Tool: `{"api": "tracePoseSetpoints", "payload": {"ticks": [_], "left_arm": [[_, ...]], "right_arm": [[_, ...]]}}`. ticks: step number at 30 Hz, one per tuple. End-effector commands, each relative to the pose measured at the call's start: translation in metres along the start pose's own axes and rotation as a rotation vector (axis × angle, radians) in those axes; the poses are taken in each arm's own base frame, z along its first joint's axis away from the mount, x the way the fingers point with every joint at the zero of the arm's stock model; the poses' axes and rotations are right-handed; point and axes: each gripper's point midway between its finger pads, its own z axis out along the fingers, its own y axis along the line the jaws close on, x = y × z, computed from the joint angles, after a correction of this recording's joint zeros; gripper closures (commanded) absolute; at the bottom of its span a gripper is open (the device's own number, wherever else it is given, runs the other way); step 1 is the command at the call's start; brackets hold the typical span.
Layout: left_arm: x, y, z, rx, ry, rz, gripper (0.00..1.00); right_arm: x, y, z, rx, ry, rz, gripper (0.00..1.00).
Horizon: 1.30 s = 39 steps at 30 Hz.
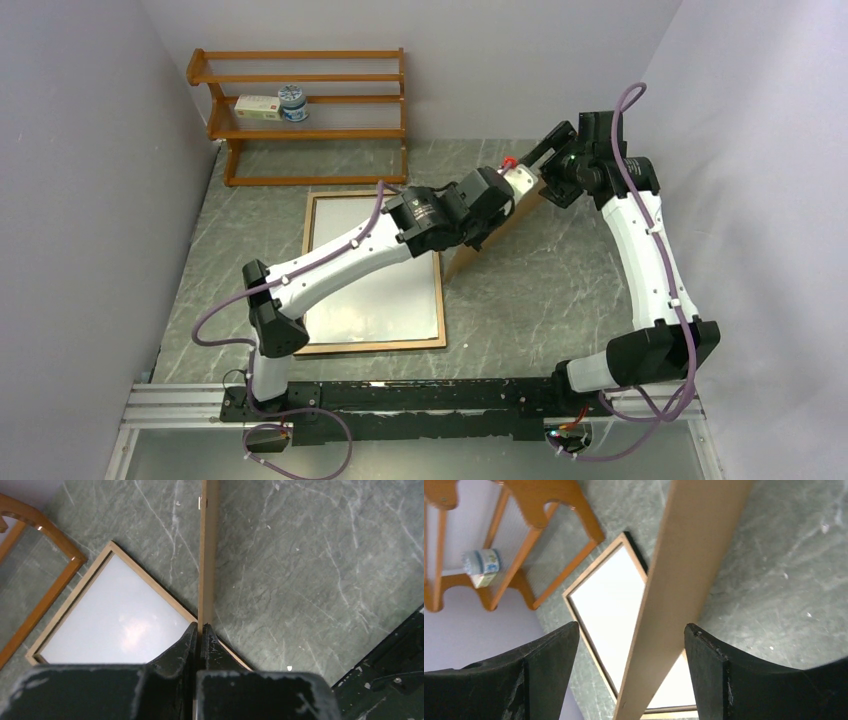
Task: Put the photo into the frame
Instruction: Turn over the photo frame item at the center of the board.
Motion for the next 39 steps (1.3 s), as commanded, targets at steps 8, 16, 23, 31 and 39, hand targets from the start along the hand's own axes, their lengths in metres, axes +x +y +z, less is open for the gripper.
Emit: {"api": "tracePoseSetpoints", "payload": {"ticks": [8,16,23,31,39], "left_arm": [[0.011,-0.016,0.002,-0.134,0.013,0.164,0.97],[0.014,-0.034,0.001,-0.119,0.019,0.194,0.97],[-0.003,-0.059,-0.032,0.085,0.005,0.093,0.49],[-0.047,-0.057,-0.08,0.422,-0.156,-0.188,0.13],[-0.032,0.046,-0.076,0.247,-0.166,-0.403,0.08]], "right_arm": [[0.002,-0.051,-0.01,0.2,-0.06,0.037,0.38],[0.002,-0.062,-0.013,0.227,-0.084,0.044,0.8],[-0.015,-0.047,-0.024,0.178,-0.136,0.026,1.0],[-0.057,-0.003,-0.055,-0.024,-0.239,-0.031,1.0],[-0.067,0.046,-0.074,-0.375,-0.226,-0.231,1.0]]}}
